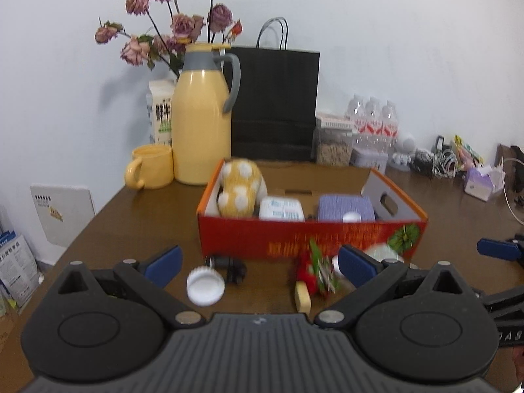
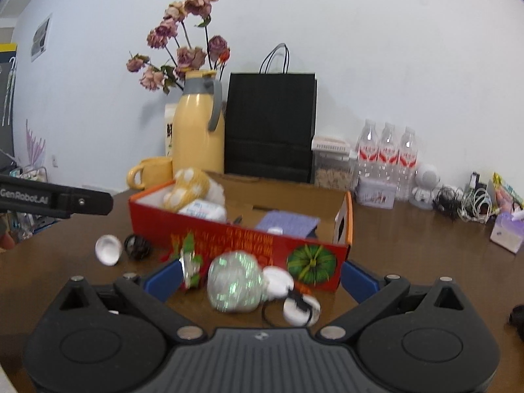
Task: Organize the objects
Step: 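Grasp the white cloth with the left gripper and lift it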
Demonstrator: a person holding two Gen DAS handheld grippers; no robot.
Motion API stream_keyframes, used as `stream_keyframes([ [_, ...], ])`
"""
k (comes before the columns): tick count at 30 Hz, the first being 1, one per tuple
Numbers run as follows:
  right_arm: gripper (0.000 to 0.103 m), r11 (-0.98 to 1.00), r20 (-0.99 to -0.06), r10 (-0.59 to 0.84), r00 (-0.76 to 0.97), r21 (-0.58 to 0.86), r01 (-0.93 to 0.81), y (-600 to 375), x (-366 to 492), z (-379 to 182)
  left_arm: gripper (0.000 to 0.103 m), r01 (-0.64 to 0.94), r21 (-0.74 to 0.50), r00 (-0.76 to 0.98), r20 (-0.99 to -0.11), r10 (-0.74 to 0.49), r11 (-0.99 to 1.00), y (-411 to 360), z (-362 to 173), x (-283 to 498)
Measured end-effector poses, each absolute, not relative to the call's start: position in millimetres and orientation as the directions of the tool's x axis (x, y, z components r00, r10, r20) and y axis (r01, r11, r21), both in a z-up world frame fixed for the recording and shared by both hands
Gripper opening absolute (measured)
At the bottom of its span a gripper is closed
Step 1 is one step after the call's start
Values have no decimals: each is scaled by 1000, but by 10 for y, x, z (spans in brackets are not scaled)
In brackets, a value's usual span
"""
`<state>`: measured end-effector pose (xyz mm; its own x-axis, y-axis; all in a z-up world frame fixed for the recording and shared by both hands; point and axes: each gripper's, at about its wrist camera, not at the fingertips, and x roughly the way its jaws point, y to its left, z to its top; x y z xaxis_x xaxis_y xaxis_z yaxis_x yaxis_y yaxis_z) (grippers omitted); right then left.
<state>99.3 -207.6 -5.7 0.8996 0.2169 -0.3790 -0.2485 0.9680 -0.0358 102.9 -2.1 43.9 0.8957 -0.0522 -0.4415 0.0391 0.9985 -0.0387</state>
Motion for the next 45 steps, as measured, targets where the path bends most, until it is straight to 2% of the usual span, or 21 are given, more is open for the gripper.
stream_keyframes([
  [13, 103, 973, -466, 200, 862, -11, -232, -2203, 872, -347, 103, 98, -52, 805, -583, -110, 994, -165, -18, 952],
  [24, 103, 978, -481, 189, 856, 13, -208, -2345, 941, -441, 103, 219, -42, 713, -675, -189, 975, -617, -313, 1146],
  [27, 103, 979, -480, 188, 857, 23, -202, -2395, 948, -467, 103, 225, 7, 728, -666, -164, 974, -714, -380, 1147],
  [45, 103, 978, -478, 205, 854, 55, -204, -2469, 977, -533, 101, 216, -7, 754, -635, -171, 976, -706, -425, 1092],
])
